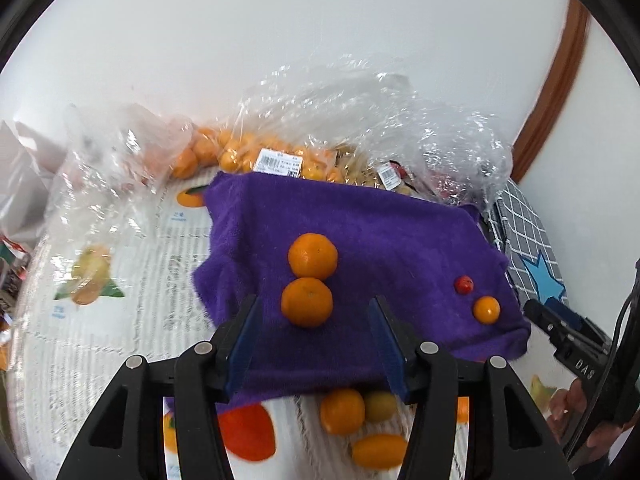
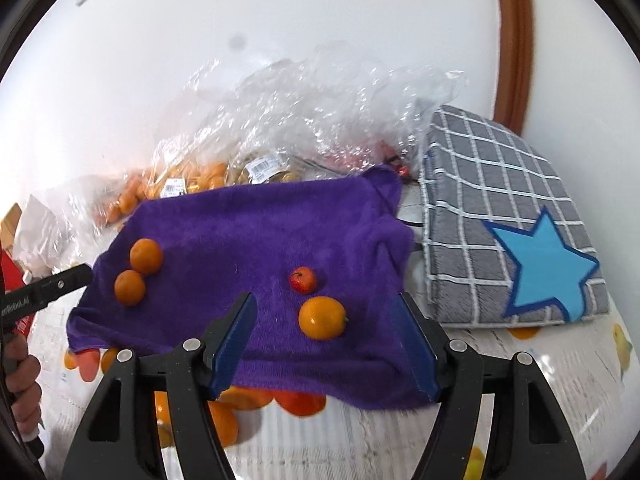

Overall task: Organize fruits
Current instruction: 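Open both grippers and move back toward the fruit row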

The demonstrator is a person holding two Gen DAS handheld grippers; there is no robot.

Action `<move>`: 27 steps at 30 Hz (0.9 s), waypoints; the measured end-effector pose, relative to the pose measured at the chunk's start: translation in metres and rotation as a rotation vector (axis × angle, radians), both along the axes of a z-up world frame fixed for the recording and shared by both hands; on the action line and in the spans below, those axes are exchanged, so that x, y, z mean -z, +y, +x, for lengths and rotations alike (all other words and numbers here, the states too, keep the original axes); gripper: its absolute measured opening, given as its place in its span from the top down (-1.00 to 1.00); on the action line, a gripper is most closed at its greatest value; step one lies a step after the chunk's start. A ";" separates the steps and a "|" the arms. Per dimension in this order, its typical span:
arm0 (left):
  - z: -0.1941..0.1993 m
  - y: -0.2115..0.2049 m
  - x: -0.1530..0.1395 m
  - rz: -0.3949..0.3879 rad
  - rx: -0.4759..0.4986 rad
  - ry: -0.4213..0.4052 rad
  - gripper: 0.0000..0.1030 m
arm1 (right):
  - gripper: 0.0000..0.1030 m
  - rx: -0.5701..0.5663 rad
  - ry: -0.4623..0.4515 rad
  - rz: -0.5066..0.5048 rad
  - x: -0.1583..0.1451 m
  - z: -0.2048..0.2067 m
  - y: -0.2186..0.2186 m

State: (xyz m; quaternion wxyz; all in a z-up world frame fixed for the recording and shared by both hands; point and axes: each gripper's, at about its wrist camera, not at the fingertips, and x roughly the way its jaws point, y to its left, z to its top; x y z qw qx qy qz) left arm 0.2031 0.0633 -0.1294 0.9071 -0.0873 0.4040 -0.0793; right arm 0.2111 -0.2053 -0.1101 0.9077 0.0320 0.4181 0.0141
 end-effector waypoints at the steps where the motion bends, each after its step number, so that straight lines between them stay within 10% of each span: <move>1: -0.005 0.001 -0.003 0.012 -0.005 -0.009 -0.02 | -0.36 0.010 -0.006 -0.005 -0.003 -0.005 0.000; 27: -0.123 0.016 -0.075 -0.021 -0.030 -0.136 -0.02 | -0.14 -0.099 -0.017 -0.039 -0.057 -0.107 0.033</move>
